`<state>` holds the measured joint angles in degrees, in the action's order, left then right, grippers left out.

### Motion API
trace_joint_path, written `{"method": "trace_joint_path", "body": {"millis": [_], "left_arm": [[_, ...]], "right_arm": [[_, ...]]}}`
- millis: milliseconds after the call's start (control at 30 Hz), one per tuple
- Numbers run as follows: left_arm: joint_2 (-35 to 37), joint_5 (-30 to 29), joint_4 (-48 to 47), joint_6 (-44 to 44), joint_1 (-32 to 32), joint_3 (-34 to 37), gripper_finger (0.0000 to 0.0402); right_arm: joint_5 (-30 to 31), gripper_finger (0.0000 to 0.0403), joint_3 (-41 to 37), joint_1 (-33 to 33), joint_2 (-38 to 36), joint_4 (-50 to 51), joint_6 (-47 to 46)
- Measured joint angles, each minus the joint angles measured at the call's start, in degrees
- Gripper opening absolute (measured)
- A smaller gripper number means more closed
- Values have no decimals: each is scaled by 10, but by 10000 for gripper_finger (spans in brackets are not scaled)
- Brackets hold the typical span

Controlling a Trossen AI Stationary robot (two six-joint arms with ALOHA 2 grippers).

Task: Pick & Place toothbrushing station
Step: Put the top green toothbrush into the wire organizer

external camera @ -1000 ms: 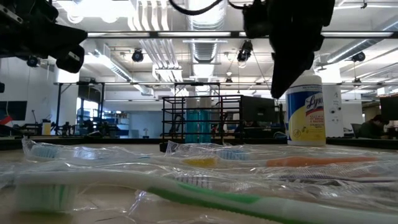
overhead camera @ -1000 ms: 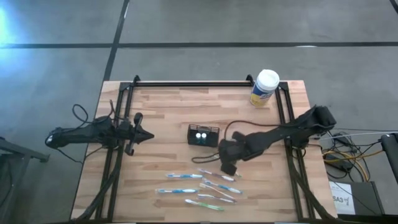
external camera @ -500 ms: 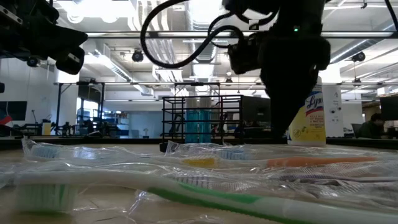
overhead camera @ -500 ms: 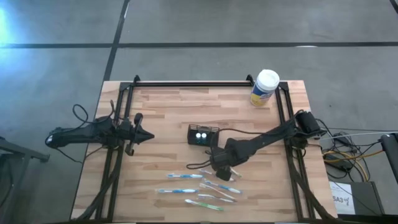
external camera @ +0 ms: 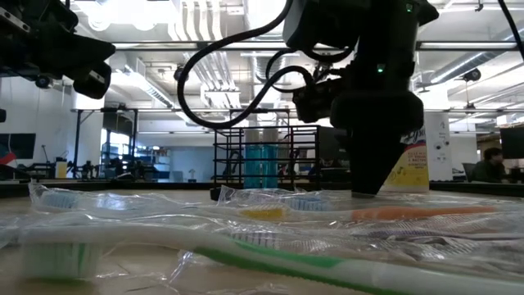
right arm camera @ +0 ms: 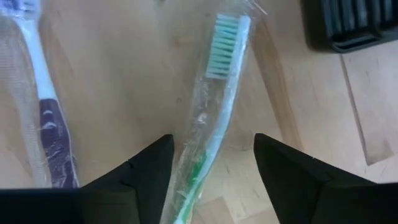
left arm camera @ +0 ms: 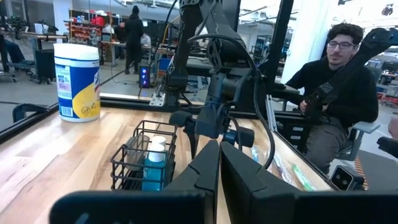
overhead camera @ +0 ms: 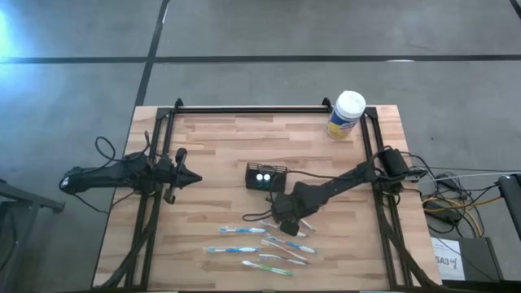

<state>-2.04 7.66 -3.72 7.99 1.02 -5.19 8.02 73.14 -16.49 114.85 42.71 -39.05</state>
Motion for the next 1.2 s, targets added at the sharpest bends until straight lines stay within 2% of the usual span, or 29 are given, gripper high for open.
{"method": "trace_joint_path", "body": {"millis": [133, 433, 633, 933, 1200], "left_arm": [[0, 0, 0, 0, 0, 0, 19], [0, 0, 0, 0, 0, 9, 19], [0, 0, 1, 7, 0, 9, 19], [0, 0, 3, 22, 0, 15, 19], [0, -2, 4, 30, 0, 17, 19]], "right_arm": [[-10, 170, -1, -1, -10, -2, 4], [-5, 23, -6, -1, -52, 6, 11], [-4, 22, -6, -9, -81, -1, 41], [10, 22, -10, -31, -157, -140, 145], [10, 22, -22, -34, -229, -194, 263]]}}
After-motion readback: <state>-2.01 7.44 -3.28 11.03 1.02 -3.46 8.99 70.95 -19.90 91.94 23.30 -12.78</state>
